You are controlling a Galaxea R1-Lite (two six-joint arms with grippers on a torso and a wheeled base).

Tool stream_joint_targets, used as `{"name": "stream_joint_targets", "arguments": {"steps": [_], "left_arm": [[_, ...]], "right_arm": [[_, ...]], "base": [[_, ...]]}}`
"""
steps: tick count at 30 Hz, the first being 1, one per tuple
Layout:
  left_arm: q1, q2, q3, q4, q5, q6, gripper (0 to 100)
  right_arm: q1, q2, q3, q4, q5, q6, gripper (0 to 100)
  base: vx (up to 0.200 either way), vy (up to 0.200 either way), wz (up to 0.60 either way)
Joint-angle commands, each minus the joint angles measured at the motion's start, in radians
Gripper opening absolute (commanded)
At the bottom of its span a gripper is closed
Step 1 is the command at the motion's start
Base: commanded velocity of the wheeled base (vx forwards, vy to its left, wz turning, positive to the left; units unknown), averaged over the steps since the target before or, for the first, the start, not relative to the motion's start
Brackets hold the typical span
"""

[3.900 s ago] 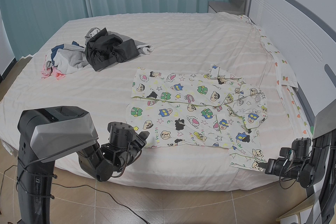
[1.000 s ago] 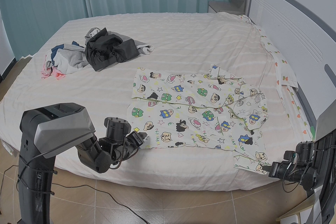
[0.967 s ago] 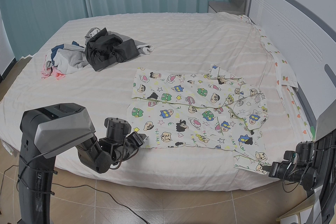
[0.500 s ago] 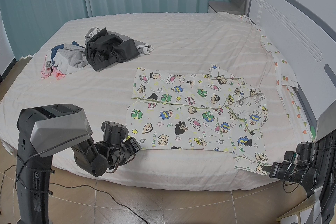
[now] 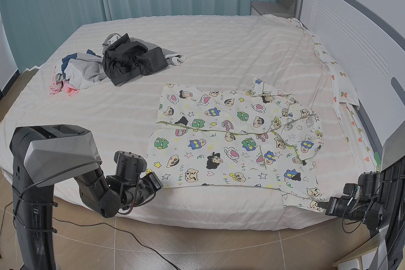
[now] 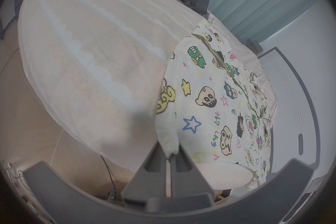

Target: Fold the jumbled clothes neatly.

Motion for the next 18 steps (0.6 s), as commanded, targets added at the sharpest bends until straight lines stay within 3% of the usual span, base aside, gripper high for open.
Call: {"name": "stream_joint_targets", "arguments": {"steps": [1,18], "left_arm": [[0.0,0.0,0.011,-0.002,0.001,-0.002,0],[-0.005,-0.011,0.017,-0.041,0.001,-0.008,0]], "right_arm": [[0.001,0.006,0.001,-0.001,0.0,0.0,0],[0.001,-0.012,-0.013,-0.002,0.003,0.01,0]], "base": [[0.0,0.0,0.0],[0.0,0.0,0.0]]}}
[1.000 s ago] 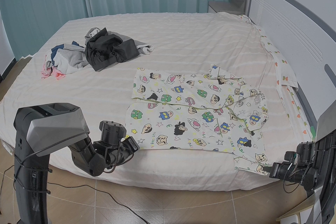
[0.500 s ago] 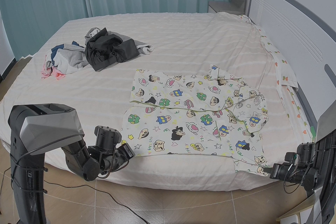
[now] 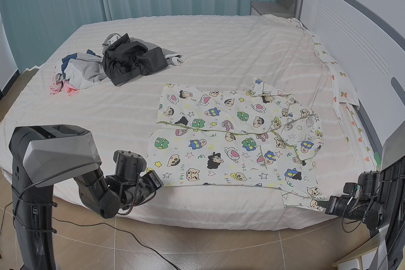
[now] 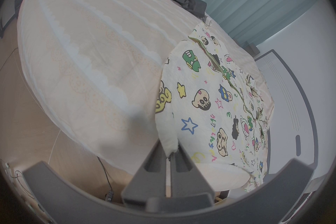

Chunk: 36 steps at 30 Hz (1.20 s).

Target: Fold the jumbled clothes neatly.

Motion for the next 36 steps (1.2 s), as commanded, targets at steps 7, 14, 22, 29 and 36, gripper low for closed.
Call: {"name": "stream_joint_targets", "arguments": {"steps": [7,14,22,29,36], "left_arm": [[-0.002,-0.054,0.02,-0.008,0.008,-0.009,0],[-0.002,-0.058,0.011,-0.011,0.01,-0.024,0],[-0.006,-0.08,0.016,-0.014,0.011,-0.065,0],[-0.011,-0.138,0.034,-0.014,0.008,-0.067,0],[-0.019,-0.144,0.028,-0.014,0.01,-0.065,0]], "right_arm": [[-0.001,-0.057,-0.008,0.0,0.003,0.009,0],[0.0,-0.057,-0.008,0.0,0.003,0.009,0],[-0.001,-0.079,-0.014,-0.002,0.005,0.012,0],[0.0,-0.155,-0.014,0.0,0.011,0.058,0],[0.002,-0.185,-0.016,0.0,0.025,0.07,0]], "base": [[0.0,0.0,0.0],[0.0,0.0,0.0],[0.075,0.0,0.0],[0.2,0.0,0.0],[0.2,0.0,0.0]]}}
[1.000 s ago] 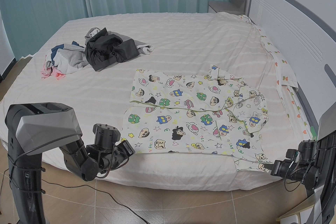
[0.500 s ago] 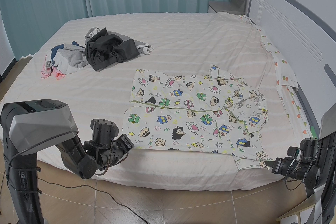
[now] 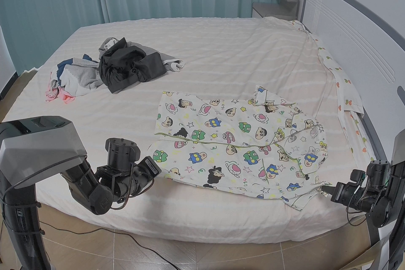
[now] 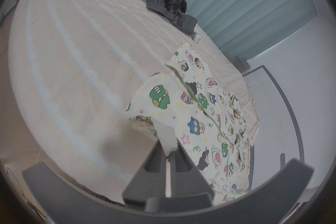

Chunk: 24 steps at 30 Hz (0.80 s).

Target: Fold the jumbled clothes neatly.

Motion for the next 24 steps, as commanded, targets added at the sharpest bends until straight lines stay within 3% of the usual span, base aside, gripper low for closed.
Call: {"name": "stream_joint_targets", "arguments": {"steps": [1,7,24], "left_arm": [[-0.008,-0.013,-0.001,0.0,0.002,0.002,0],[-0.03,-0.072,0.051,-0.023,0.0,-0.001,0],[-0.067,-0.144,0.103,-0.055,0.017,-0.014,0]], "right_arm": [[-0.003,-0.046,-0.004,-0.001,0.004,0.007,0],[0.001,-0.178,0.046,0.001,0.035,0.07,0],[-0.055,-0.293,0.046,0.093,0.035,0.075,0]], "base": [[0.2,0.0,0.0],[0.2,0.0,0.0],[0.0,0.0,0.0]]}}
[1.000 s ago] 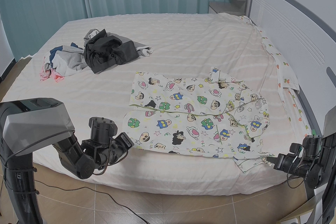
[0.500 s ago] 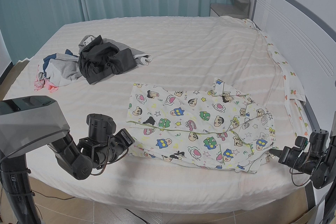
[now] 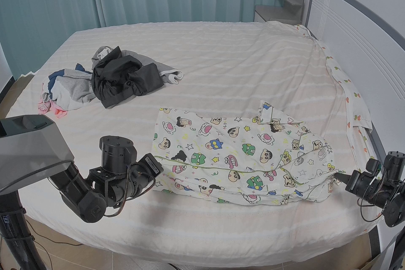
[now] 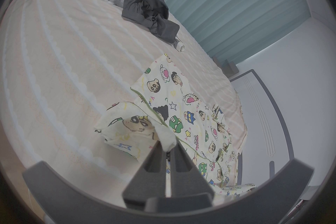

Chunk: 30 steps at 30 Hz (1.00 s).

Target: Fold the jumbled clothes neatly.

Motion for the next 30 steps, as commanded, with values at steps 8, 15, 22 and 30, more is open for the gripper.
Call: {"name": "stream_joint_targets", "arguments": {"steps": [8,15,22,30], "left_arm": [[-0.001,-0.07,0.05,0.0,0.004,-0.003,0],[-0.001,-0.08,0.084,-0.002,0.004,-0.003,0],[-0.002,-0.106,0.107,-0.009,0.002,-0.005,0],[-0.004,-0.106,0.162,-0.063,0.001,-0.003,0]], "right_arm": [[-0.025,-0.086,0.017,0.044,0.0,-0.002,0],[-0.036,-0.126,0.017,0.105,-0.001,-0.009,0],[-0.036,-0.159,0.017,0.127,-0.001,-0.011,0],[-0.037,-0.195,0.017,0.211,-0.003,-0.038,0]], "base": [[0.0,0.0,0.0],[0.0,0.0,0.0],[0.086,0.0,0.0],[0.2,0.0,0.0]]}}
